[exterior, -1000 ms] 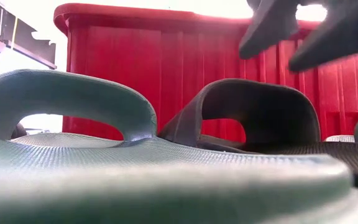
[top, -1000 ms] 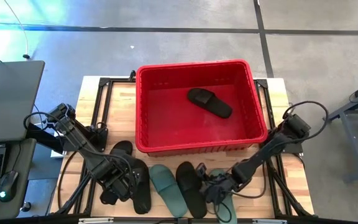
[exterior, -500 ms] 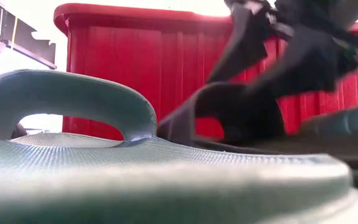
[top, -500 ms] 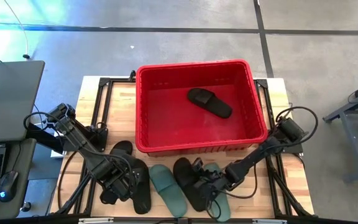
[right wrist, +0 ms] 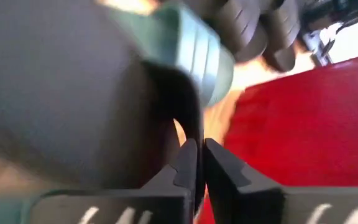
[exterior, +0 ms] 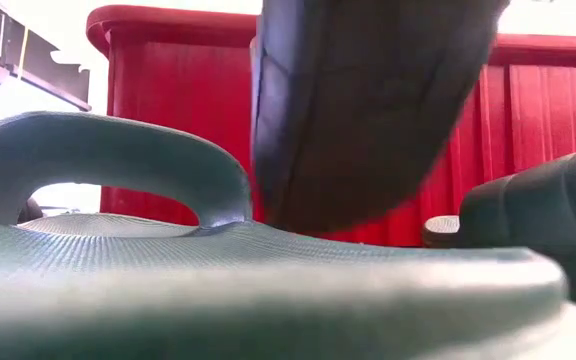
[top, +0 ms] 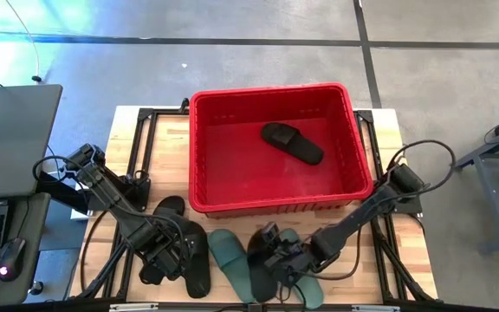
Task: Pick and place slides into bin
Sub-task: Put the black slide into the red bin
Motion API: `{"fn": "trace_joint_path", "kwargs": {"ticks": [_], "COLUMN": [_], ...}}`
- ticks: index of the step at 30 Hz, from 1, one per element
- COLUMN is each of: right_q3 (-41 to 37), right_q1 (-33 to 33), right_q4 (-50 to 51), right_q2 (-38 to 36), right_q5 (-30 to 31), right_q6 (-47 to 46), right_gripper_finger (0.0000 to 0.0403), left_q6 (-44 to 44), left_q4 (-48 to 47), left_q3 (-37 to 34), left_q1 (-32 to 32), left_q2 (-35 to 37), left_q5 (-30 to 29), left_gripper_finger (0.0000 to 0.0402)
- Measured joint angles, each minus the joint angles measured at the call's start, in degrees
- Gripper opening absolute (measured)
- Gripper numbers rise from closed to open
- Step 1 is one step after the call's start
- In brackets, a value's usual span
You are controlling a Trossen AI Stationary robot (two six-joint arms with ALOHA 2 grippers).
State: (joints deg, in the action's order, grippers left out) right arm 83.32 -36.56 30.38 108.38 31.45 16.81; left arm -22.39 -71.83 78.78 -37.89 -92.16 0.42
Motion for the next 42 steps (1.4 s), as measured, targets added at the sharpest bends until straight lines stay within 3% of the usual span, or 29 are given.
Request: {"fn": "trace_joint_path", "kwargs": {"ticks": [4,9,12,18,23,27,31,36,42], "right_q3": [5.52,14.98,21.82,38.64,51.57,47.59,44.63,41.37,29.97], "right_q1": [-0.22,-0.23,-0.78,-2.81,-3.73,-1.33,5.38,17.6,32.83], "right_q4": [12.92,26.12,34.26,45.38,47.94,46.71,50.54,49.53,32.61], "right_q2": [0.0,0.0,0.0,0.0,-0.09,-4.94,-8.36,-9.6,-9.46], "right_q5": [-2.15,-11.19,-12.07,-5.84,7.61,20.23,20.93,13.6,-5.64], "right_q6": [-2.04,-8.35,-13.24,-18.43,-12.17,0.11,1.28,5.5,18.94], "right_gripper_finger": [0.0007,0.0003,0.0002,0.0001,0.0001,0.0,0.0,0.0,0.0], "left_q6": [0.05,0.05,0.05,1.21,3.14,4.57,4.55,4.09,3.91], "left_q4": [0.01,-0.03,-0.03,-0.05,-0.22,-0.34,-0.41,-0.31,-0.14], "left_q3": [0.0,0.0,0.0,0.0,0.0,0.0,0.0,0.0,0.02], "left_q1": [0.0,0.0,0.0,0.0,0.0,0.0,0.04,0.04,0.04], "left_q2": [0.0,0.0,0.0,0.0,0.0,0.0,0.0,0.0,0.0], "left_q5": [0.0,-0.02,0.0,-0.02,-0.02,-0.02,-0.02,-0.02,-0.02], "left_gripper_finger": [0.0129,0.0129,0.0129,0.0129,0.0129,0.0129,0.0129,0.0129,0.0129]}}
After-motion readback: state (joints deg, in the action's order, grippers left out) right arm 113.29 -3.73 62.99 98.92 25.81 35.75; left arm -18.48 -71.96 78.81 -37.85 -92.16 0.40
